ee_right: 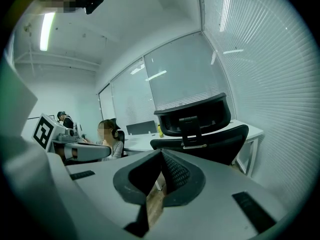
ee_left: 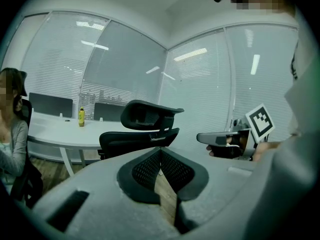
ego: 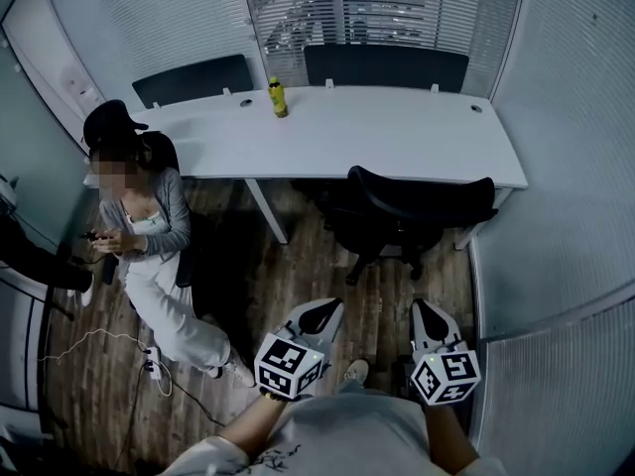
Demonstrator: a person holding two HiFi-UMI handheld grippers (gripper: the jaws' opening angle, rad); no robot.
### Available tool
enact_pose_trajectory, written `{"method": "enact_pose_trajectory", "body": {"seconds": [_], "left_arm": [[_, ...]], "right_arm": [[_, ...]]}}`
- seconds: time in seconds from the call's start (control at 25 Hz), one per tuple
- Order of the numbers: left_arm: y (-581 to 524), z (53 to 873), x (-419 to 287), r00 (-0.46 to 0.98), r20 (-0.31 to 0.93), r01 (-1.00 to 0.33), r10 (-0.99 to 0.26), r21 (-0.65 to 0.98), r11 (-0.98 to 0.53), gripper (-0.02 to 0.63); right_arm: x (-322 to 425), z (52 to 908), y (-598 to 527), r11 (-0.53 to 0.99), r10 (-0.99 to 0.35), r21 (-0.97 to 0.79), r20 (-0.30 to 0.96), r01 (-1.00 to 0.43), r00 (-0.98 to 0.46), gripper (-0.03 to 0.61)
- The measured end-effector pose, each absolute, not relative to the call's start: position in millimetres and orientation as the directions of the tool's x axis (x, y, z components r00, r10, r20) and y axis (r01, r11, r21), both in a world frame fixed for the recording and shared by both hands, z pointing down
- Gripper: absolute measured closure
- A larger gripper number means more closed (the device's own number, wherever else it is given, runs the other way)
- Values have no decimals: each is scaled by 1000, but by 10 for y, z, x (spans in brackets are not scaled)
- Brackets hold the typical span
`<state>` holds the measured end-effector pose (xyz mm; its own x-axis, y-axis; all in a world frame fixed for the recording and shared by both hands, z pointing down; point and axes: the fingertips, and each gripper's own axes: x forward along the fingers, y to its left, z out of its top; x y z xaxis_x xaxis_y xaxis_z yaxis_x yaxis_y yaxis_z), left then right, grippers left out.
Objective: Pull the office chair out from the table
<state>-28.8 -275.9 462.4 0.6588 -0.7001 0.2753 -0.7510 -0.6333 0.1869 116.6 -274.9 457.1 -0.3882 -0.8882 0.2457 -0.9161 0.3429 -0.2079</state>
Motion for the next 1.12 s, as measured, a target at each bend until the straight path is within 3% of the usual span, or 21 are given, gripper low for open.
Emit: {"method": "enact_pose_trajectory", "body": {"seconds": [1.12], "left_arm": [[-3164,4538,-163,676,287,-733,-679,164,-661,603]], "right_arm": [[1399,4515,-3042,281,-919,-214,222,-936,-326,571]]}}
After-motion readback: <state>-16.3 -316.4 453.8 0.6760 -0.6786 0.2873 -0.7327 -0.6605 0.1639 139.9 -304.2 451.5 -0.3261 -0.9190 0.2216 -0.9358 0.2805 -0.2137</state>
